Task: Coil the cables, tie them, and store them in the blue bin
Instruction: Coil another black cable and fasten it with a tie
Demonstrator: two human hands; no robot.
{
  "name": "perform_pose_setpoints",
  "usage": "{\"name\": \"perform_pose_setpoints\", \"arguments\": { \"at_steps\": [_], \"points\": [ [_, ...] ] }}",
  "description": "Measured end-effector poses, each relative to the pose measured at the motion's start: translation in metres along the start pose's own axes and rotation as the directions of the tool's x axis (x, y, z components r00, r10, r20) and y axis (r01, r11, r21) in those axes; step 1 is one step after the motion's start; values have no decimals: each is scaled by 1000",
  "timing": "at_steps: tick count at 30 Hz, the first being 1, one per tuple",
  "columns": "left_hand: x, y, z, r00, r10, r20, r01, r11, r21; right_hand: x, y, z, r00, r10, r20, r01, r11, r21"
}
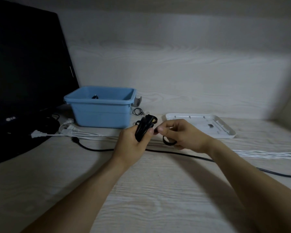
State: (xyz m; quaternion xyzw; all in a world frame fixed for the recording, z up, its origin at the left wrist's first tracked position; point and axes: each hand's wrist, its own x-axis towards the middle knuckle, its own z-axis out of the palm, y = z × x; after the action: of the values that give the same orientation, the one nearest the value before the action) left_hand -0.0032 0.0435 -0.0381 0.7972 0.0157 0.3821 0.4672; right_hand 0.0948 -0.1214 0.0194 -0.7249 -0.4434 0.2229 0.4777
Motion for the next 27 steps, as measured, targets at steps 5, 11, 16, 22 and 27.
{"name": "perform_pose_setpoints", "arguments": {
  "at_steps": [5,11,16,22,27],
  "points": [
    [-2,1,0,999,-31,14,30,999,20,-19,3,-2,996,-18,85,43,952,-302],
    [-5,7,4,994,-99,50,98,995,12,-28,15,18,996,-51,-67,32,966,-256],
    [-8,13,3,984,-74,161,70,997,30,-31,16,32,951,12,-309,51,980,195],
    [-7,12,4,996,-60,67,59,998,18,-39,7,32,951,-3,-308,46,990,133],
    [-9,15,6,989,-76,128,79,997,-19,-39,6,41,975,40,-220,4,981,195]
  ]
}}
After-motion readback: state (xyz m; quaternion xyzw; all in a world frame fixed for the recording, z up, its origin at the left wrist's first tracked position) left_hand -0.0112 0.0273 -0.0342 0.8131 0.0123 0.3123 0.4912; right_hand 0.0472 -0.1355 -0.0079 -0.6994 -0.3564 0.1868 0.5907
